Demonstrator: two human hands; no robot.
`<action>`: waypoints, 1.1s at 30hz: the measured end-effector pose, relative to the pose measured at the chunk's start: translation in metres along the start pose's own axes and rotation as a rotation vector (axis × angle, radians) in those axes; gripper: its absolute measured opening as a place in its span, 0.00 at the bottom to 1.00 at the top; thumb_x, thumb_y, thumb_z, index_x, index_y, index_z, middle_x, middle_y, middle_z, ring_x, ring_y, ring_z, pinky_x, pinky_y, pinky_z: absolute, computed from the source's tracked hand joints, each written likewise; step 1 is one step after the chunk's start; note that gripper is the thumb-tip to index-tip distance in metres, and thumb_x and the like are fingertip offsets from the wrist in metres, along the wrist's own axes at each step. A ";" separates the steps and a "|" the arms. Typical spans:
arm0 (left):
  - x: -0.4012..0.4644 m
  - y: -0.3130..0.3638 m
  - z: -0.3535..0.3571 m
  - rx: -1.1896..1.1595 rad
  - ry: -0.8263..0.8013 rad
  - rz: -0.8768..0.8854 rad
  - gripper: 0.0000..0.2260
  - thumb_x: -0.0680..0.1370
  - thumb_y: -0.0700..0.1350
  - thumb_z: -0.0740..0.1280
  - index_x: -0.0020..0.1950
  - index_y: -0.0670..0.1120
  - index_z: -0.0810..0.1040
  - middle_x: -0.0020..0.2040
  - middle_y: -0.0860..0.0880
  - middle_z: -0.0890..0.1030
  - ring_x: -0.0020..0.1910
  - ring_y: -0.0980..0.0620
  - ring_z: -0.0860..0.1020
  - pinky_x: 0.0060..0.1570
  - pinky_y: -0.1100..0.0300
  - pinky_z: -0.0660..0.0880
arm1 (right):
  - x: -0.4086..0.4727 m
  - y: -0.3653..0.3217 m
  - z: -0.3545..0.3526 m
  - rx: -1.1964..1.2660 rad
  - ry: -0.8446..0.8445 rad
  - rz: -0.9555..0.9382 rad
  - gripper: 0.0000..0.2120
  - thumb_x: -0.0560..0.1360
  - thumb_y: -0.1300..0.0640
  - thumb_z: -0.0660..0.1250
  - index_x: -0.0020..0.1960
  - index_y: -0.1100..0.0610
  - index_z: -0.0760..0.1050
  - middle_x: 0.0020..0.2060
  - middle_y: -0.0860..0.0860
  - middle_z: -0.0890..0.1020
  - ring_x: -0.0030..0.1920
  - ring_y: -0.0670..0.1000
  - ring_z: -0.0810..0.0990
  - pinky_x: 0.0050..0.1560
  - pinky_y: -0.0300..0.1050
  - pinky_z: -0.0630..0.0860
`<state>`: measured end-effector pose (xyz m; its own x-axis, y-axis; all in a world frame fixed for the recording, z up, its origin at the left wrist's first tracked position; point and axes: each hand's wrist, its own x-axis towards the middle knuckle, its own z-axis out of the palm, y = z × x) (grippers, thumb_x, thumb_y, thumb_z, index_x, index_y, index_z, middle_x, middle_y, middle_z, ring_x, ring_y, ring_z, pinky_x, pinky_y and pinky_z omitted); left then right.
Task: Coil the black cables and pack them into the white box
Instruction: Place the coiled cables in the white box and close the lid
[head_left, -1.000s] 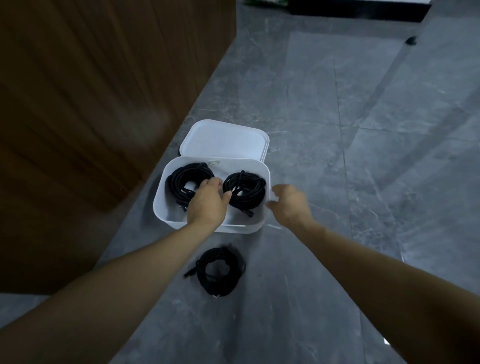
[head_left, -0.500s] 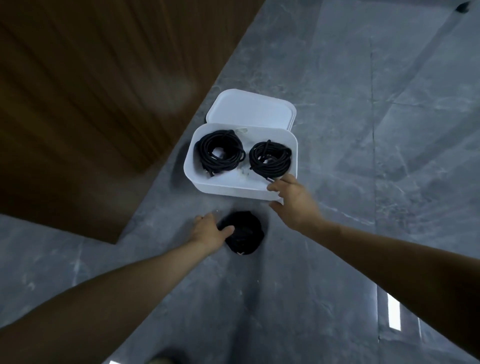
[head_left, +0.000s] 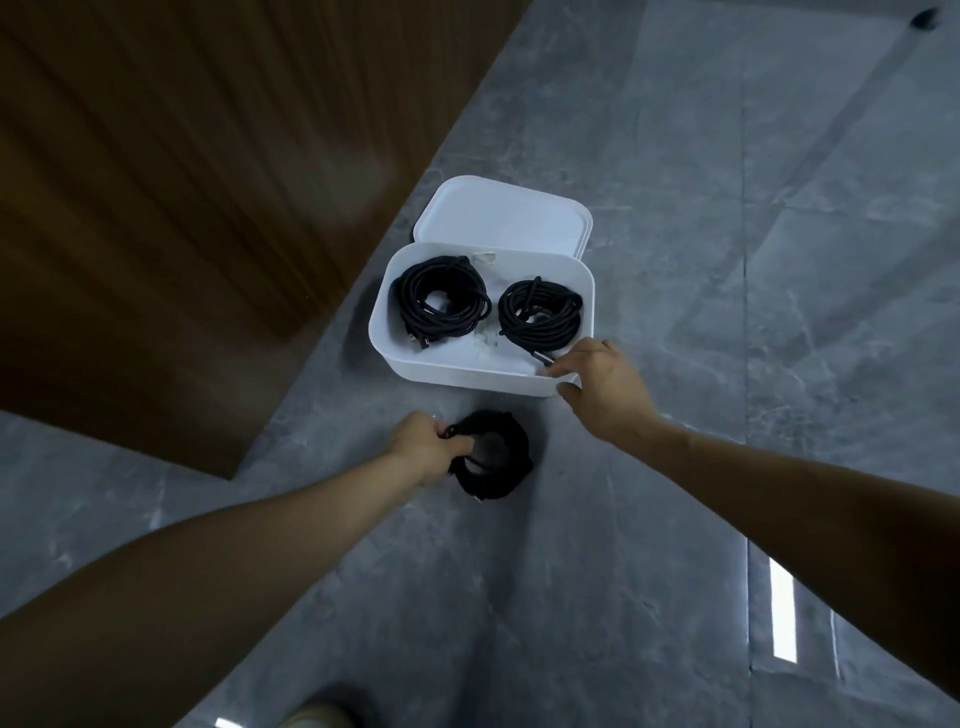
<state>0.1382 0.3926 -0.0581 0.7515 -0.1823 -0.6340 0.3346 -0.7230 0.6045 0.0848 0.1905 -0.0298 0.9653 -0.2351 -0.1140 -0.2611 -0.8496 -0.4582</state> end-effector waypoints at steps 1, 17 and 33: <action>-0.002 0.005 -0.004 -0.077 -0.013 -0.006 0.11 0.74 0.41 0.71 0.35 0.41 0.71 0.36 0.42 0.76 0.38 0.46 0.76 0.46 0.49 0.79 | 0.001 0.001 -0.003 0.008 -0.008 0.004 0.12 0.76 0.63 0.64 0.58 0.57 0.79 0.57 0.55 0.77 0.60 0.56 0.70 0.57 0.43 0.65; 0.040 0.131 -0.023 -0.495 0.034 0.118 0.04 0.77 0.38 0.66 0.46 0.38 0.73 0.44 0.39 0.78 0.42 0.45 0.80 0.43 0.54 0.82 | 0.043 0.013 -0.020 0.295 0.124 0.293 0.15 0.73 0.64 0.65 0.60 0.65 0.73 0.56 0.61 0.74 0.55 0.60 0.75 0.55 0.45 0.69; 0.065 0.149 0.032 0.143 0.277 0.226 0.20 0.78 0.49 0.66 0.63 0.37 0.66 0.60 0.38 0.75 0.58 0.39 0.75 0.54 0.51 0.71 | 0.053 0.024 -0.021 0.296 0.025 0.306 0.10 0.73 0.66 0.59 0.52 0.67 0.73 0.52 0.63 0.79 0.52 0.61 0.76 0.39 0.39 0.62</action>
<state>0.2185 0.2515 -0.0251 0.9288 -0.1750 -0.3266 0.0750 -0.7745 0.6282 0.1293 0.1476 -0.0285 0.8421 -0.4700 -0.2646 -0.5178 -0.5672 -0.6405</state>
